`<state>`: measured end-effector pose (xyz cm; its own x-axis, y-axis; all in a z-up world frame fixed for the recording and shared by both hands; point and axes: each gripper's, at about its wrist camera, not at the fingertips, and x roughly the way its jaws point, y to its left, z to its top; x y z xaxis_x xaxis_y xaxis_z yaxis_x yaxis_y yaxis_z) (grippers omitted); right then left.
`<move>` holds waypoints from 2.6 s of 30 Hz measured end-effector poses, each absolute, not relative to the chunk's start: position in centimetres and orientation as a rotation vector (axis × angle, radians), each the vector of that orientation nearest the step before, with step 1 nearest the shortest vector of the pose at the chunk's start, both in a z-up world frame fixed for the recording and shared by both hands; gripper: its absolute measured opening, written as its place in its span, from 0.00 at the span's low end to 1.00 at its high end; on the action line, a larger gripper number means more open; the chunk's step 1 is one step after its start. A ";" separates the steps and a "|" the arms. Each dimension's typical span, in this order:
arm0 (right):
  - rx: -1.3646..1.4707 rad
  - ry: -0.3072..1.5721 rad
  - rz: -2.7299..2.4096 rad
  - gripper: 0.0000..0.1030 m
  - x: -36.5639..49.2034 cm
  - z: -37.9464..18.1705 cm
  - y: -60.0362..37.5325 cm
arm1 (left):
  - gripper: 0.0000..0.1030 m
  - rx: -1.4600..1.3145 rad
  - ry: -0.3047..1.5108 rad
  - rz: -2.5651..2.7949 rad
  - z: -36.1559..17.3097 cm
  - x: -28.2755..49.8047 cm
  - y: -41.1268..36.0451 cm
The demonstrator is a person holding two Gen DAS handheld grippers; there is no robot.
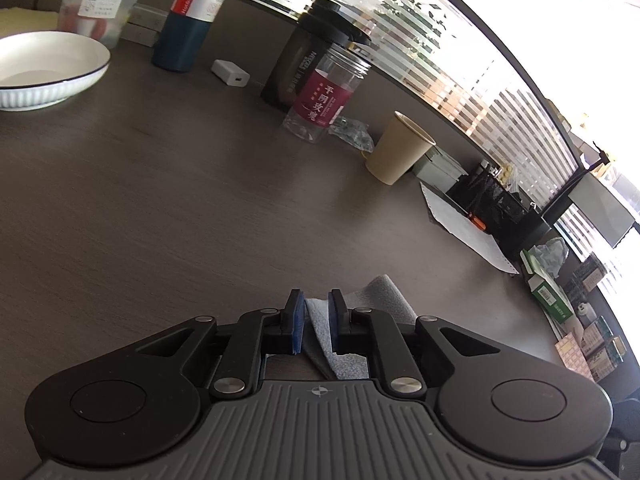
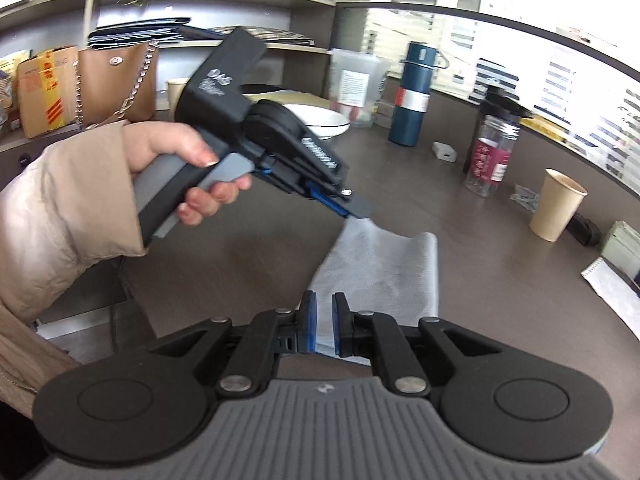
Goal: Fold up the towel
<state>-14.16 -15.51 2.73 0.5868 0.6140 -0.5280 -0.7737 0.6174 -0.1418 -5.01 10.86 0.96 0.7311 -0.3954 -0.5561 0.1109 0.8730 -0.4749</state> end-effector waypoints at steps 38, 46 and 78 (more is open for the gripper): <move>-0.380 0.520 0.880 0.12 -14.7 1.2 -15.9 | 0.24 -0.164 0.687 -0.461 1.8 -5.1 2.5; -0.283 0.544 0.814 0.12 -12.7 0.8 -16.7 | 0.24 -0.091 0.721 -0.524 0.6 -4.7 -0.3; -0.154 0.559 0.655 0.13 -8.8 0.5 -20.1 | 0.34 -0.081 0.648 -0.408 1.1 -7.2 1.7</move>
